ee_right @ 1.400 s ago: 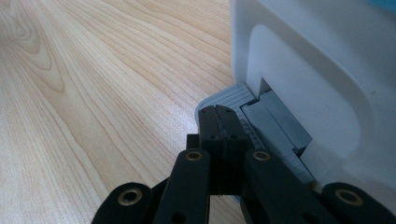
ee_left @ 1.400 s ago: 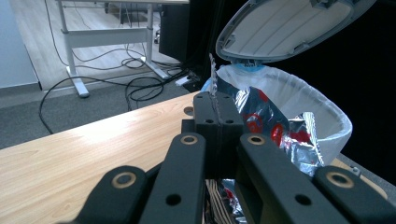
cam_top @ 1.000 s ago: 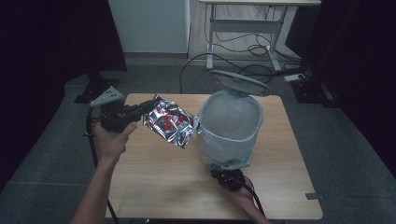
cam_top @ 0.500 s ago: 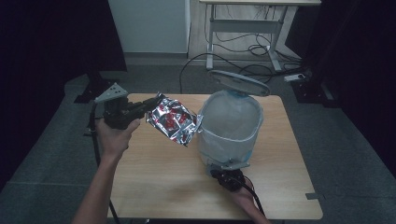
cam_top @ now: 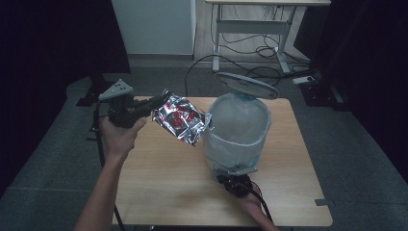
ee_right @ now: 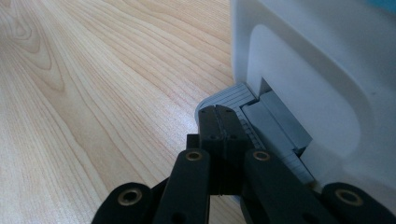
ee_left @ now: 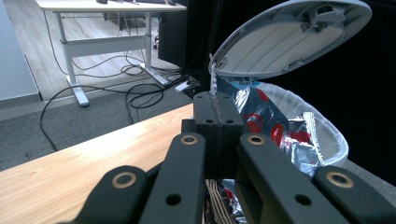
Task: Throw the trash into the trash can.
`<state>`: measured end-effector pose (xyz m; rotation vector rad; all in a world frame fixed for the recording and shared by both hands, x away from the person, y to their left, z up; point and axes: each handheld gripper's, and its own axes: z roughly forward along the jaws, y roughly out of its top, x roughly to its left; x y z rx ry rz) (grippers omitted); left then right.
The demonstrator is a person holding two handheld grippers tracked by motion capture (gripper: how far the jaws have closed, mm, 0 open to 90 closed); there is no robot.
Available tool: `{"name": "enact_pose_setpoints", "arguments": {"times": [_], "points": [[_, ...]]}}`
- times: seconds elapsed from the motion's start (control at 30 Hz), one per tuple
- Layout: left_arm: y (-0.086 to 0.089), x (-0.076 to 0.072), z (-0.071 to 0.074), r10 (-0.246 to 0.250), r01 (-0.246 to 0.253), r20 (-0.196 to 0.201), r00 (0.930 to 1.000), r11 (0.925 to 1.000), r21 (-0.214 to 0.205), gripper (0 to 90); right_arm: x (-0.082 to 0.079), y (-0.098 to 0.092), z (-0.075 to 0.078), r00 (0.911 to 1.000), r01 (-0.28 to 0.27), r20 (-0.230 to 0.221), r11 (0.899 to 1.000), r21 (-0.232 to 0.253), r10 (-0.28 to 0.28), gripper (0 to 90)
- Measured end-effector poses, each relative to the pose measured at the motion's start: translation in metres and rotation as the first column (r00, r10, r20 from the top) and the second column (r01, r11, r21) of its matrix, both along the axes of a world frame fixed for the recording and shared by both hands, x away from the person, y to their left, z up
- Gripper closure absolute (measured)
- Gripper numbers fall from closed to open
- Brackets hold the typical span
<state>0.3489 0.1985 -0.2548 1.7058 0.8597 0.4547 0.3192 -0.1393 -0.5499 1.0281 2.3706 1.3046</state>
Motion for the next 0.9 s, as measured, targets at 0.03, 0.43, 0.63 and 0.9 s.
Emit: {"name": "enact_pose_setpoints", "arguments": {"times": [0.03, 0.43, 0.63, 0.9], "points": [[-0.001, 0.001, 0.000, 0.000, 0.000, 0.000, 1.0000, 1.0000, 0.000, 90.0, 0.000, 0.000, 0.000, 1.0000, 0.000, -0.001, 1.000, -0.002, 0.000, 89.8], [-0.006, 0.005, 0.001, -0.006, 0.006, -0.005, 1.0000, 1.0000, -0.002, 90.0, 0.000, 0.000, 0.000, 1.0000, -0.004, -0.001, 1.000, -0.005, 0.004, 89.7], [-0.013, 0.009, 0.001, -0.016, 0.016, -0.008, 0.9998, 0.9999, 0.002, 90.0, 0.000, 0.000, 0.000, 1.0000, -0.008, 0.000, 1.000, -0.007, 0.008, 89.8], [-0.023, 0.013, -0.001, -0.026, 0.026, -0.012, 0.9996, 0.9997, 0.000, 90.0, 0.000, 0.000, 0.000, 1.0000, -0.008, 0.000, 1.000, -0.007, 0.008, 89.8]]}}
